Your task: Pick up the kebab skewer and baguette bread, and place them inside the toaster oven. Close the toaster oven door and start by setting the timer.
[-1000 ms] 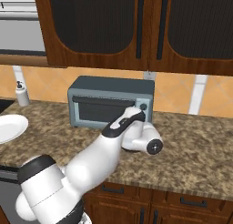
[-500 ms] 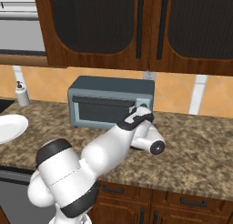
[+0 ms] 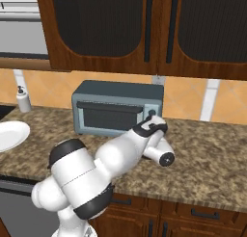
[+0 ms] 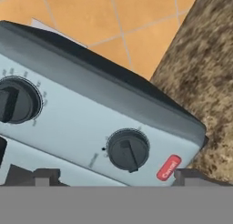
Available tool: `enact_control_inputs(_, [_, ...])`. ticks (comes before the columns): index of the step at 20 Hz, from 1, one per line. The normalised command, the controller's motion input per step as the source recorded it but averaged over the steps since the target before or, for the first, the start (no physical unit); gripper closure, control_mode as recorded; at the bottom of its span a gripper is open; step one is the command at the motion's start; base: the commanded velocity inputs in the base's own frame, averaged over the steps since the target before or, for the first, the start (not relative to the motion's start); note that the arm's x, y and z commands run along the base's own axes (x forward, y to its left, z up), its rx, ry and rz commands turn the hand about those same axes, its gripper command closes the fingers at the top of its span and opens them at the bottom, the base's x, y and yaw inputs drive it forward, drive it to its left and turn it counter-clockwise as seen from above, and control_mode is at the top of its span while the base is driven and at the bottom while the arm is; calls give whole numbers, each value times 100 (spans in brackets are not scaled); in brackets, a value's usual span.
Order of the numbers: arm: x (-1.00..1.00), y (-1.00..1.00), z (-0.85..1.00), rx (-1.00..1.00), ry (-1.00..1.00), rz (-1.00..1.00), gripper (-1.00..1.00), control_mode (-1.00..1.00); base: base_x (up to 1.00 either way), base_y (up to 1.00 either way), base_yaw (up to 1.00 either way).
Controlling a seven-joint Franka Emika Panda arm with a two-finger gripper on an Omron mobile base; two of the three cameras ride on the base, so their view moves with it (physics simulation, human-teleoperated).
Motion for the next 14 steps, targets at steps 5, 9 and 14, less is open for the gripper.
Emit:
enact_control_inputs(5, [37, -1, 0, 3, 0, 0, -100, -100, 0, 0, 0])
enact_control_inputs(9, [26, -8, -10, 0, 0, 0, -100, -100, 0, 0, 0])
enact_control_inputs(14, [7, -8, -30, 0, -1, 0, -100, -100, 0, 0, 0])
